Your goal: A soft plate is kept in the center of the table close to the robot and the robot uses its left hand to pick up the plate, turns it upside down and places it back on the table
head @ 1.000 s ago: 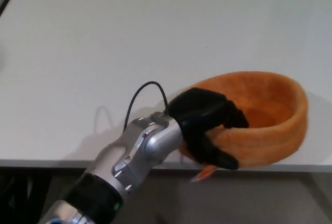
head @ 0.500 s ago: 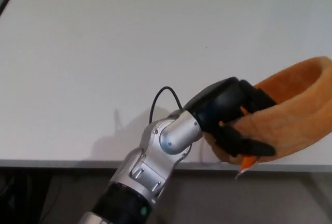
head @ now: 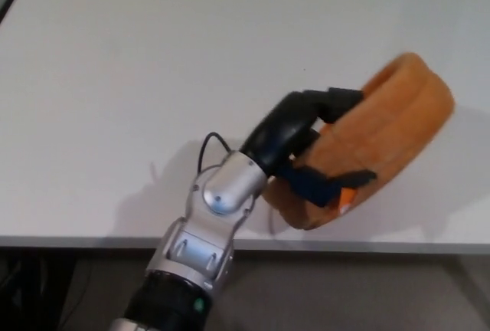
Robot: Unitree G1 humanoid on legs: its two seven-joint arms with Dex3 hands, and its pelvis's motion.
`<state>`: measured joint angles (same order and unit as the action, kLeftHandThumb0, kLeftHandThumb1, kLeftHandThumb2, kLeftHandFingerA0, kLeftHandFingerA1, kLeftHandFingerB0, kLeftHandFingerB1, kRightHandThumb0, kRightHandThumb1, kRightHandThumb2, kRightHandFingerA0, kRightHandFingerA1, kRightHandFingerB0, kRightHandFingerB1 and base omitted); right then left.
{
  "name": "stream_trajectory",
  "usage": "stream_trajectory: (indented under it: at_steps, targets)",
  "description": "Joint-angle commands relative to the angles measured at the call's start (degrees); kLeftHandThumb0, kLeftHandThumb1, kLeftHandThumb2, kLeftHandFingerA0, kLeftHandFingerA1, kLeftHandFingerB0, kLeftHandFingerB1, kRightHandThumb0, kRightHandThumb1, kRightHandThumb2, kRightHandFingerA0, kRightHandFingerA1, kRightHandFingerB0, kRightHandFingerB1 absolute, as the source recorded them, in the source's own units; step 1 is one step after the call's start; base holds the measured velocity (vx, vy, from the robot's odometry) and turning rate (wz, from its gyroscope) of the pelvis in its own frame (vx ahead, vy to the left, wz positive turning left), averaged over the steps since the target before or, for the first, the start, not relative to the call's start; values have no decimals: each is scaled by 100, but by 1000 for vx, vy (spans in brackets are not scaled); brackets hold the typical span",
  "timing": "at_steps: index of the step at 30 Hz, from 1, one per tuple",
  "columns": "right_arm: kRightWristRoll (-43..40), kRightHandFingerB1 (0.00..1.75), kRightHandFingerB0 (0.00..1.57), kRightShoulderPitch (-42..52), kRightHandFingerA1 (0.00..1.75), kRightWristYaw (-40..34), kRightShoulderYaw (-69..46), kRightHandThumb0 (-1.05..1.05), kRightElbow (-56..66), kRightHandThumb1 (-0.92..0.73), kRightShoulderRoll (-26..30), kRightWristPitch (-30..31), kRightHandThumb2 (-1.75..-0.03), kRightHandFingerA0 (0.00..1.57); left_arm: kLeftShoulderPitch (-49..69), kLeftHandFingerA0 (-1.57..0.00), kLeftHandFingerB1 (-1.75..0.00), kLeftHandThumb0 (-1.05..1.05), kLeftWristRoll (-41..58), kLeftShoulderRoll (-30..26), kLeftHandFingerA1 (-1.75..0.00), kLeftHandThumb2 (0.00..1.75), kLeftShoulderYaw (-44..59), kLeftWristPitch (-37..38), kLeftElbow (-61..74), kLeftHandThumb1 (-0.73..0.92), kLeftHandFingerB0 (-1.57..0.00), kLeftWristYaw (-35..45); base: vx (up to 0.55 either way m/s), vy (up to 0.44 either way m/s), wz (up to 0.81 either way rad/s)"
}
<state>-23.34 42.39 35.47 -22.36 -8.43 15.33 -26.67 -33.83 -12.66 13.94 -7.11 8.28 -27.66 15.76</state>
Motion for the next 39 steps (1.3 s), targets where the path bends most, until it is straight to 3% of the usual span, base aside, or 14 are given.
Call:
stream_trajectory:
  at_steps: [1,2,5,6,8,9,10,11,12,19,32,35,36,39]
  targets:
    - [13,30,12,352,56,-7,-199,-61,-97,-88,131,251,-67,34,-19,-157,-144,-49,7874,1504,-148,105,4805,-56,532,19,-146,-3069,0,0,0]
    - [10,31,11,384,56,-10,-202,-60,-60,-89,138,281,-66,34,21,-157,-158,-72,7773,1457,-148,110,4856,-90,494,18,-99,-3125,0,0,0]
    - [68,31,11,391,56,-73,-165,-60,23,-89,135,348,-66,33,-43,-157,-162,-75,7632,1311,-150,112,5050,-152,333,20,-99,-3250,0,0,0]
    - [65,30,11,394,55,-62,-166,-60,6,-88,140,349,-66,33,-57,-157,-159,-73,7688,1293,-153,115,5156,-142,277,24,-74,-3306,0,0,0]
    - [10,30,12,361,55,-21,-165,-60,-61,-88,136,359,-66,35,-82,-157,-167,-71,7727,1255,-158,115,5385,-70,110,29,-86,-3469,0,0,0]
    - [-3,31,13,381,56,-36,-164,-60,-15,-88,131,405,-66,35,-92,-157,-158,-71,7727,1259,-157,117,5490,-37,36,30,-72,-3542,0,0,0]
    - [-56,43,6,362,61,-2,-172,-62,-43,-70,123,396,-99,31,-120,-157,-171,-72,7721,1254,-161,117,5579,-12,-73,31,-78,-3526,0,0,0]
    - [-71,43,6,356,61,8,-174,-62,-53,-70,121,392,-99,31,-132,-157,-171,-72,7716,1252,-161,117,5612,-11,-104,31,-78,-3519,0,0,0]
    - [-31,31,11,364,56,-8,-188,-59,-47,-88,125,336,-66,34,-96,-157,-173,-74,7619,1250,-165,119,5696,-8,-226,35,-88,-3533,0,0,0]
    - [-72,32,12,362,60,-15,-186,-59,105,-88,149,405,-66,35,-127,-157,-162,-76,7118,1182,-168,116,5944,10,-480,39,-125,-3558,0,0,0]
    - [-85,32,12,354,58,-16,-218,-61,289,-88,273,530,-66,34,-321,-157,-175,-77,6664,1109,-170,115,6351,-40,-512,34,-117,-3828,0,0,0]
    - [-132,31,13,275,57,6,-220,-60,213,-87,272,544,-66,36,-417,-157,-175,-78,6338,1033,-175,117,6369,-120,-621,43,-127,-4083,0,0,0]
    - [-132,30,13,283,54,-7,-225,-60,236,-86,275,569,-65,36,-471,-157,-156,-66,6199,991,-162,138,6393,-172,-706,73,-144,-4333,0,0,0]
    - [-146,29,13,211,54,89,-248,-61,93,-86,278,407,-66,35,-476,-157,-150,-65,5931,865,-163,142,6418,-588,-913,82,-128,-4727,0,0,0]
